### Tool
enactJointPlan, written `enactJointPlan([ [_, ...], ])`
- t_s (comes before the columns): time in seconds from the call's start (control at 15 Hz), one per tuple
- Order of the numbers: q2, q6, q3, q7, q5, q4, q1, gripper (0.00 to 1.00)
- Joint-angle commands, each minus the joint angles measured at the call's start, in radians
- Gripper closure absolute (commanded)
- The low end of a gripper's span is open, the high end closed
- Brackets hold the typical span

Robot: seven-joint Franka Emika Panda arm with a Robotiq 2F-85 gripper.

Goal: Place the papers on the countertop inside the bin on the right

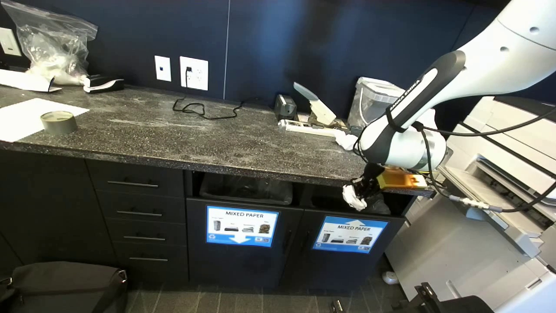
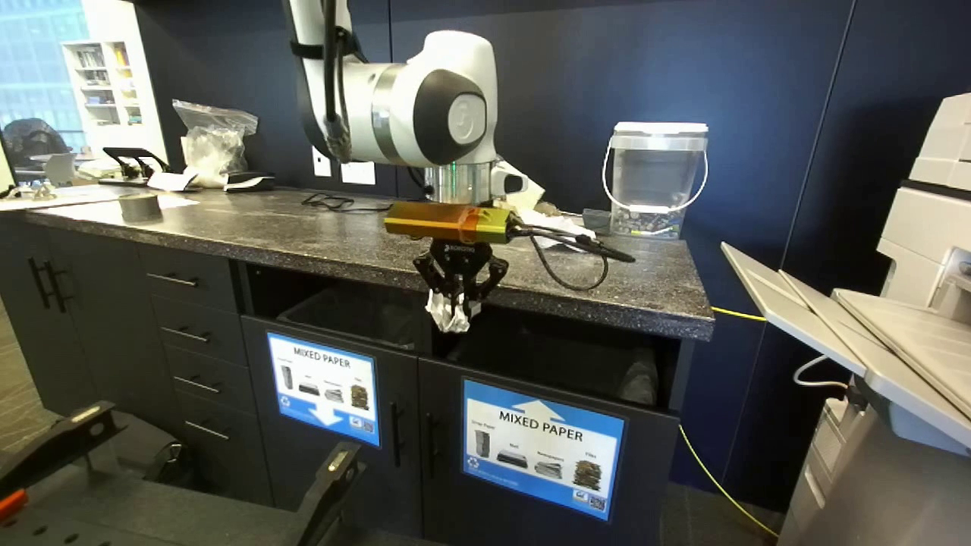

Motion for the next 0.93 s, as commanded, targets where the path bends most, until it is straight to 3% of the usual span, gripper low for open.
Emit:
enactJointPlan([
  [0.0,0.07,0.171,0.068,0.007,0.044,-0.035,-0.043,0.87],
  [0.6,0.348,0.671,0.033,0.189,0.005,0.008,-0.029,0.87],
  [0.87,0.472,0.853,0.01,0.259,0.013,0.085,-0.008,0.87],
])
